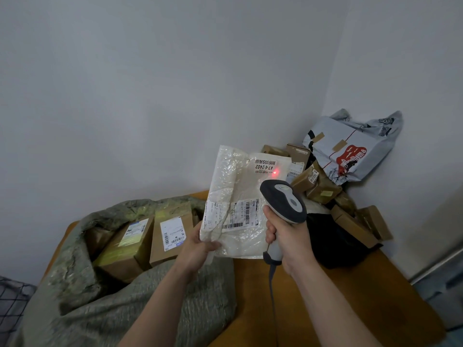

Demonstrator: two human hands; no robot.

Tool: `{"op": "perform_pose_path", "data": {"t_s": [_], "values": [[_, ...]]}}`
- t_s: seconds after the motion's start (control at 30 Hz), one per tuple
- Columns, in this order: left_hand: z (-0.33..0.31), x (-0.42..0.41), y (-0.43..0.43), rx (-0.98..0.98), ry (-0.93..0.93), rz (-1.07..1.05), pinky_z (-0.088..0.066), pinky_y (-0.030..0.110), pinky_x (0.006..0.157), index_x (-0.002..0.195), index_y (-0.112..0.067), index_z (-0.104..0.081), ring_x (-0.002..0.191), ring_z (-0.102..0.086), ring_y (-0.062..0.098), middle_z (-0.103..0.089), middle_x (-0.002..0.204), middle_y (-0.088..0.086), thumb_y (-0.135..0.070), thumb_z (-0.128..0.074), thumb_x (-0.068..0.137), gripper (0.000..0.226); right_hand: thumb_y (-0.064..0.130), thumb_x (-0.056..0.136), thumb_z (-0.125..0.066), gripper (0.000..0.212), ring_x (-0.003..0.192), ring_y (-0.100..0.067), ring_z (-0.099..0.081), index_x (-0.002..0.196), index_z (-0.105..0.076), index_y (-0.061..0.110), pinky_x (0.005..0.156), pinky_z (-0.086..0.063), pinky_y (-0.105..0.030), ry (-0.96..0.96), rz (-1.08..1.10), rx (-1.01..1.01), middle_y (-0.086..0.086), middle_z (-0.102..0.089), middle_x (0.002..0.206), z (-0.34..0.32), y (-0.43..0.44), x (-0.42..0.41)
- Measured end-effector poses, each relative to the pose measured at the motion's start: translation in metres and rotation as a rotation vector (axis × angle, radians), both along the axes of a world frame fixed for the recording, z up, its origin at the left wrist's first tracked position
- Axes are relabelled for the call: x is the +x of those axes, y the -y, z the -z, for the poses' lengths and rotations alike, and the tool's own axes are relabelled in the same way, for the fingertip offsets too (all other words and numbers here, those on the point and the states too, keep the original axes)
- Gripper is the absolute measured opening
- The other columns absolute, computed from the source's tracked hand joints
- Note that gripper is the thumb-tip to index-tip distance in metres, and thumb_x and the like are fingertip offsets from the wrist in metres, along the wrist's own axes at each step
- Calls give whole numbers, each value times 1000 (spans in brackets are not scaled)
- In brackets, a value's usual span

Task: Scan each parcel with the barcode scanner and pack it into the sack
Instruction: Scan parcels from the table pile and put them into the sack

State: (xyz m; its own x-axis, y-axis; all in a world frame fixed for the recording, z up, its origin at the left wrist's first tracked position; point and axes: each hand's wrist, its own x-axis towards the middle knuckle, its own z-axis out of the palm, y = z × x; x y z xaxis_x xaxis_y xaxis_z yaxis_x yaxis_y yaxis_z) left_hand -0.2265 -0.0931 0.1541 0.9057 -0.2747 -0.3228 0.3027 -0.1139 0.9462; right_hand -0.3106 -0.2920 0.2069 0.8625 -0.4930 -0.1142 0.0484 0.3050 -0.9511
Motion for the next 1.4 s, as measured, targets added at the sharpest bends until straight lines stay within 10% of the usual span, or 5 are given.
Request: {"op": "perform_pose_path", "data": {"t_s": [0.4, 0.7, 0.93, 1.4], "values": [[-1, 6, -4, -28, 4, 3, -58, 29, 74, 128, -24, -62, 108, -70, 19, -74, 119, -4, 11, -65, 89, 52, 29, 89, -80, 26, 55, -17, -45, 69, -68, 19, 58, -43, -32, -30, 1, -30, -6, -50, 60, 3, -5, 8], [3, 23, -19, -130, -57, -132, -61, 50, 88, 132, -28, -57, 112, -68, 30, -69, 127, 3, 0, -71, 90, 52, 23, 92, -77, 28, 55, -15, -47, 97, -67, -2, 56, -43, -30, -169, -271, -162, 0, -52, 59, 7, -20, 14], [18, 32, -26, -196, -22, -258, -55, 63, 96, 130, -20, -62, 115, -68, 36, -71, 128, 11, 7, -77, 79, 60, 27, 86, -75, 21, 44, -8, -41, 79, -65, 10, 44, -39, -20, -250, -336, 645, 2, -44, 58, -5, -53, 25], [29, 20, -14, -158, -19, -262, -60, 35, 76, 127, -13, -62, 100, -75, 22, -76, 116, 7, 12, -69, 86, 49, 30, 85, -75, 26, 40, -6, -43, 72, -60, 12, 41, -39, -19, -225, -347, 887, 5, -44, 54, -1, -60, 31]]}}
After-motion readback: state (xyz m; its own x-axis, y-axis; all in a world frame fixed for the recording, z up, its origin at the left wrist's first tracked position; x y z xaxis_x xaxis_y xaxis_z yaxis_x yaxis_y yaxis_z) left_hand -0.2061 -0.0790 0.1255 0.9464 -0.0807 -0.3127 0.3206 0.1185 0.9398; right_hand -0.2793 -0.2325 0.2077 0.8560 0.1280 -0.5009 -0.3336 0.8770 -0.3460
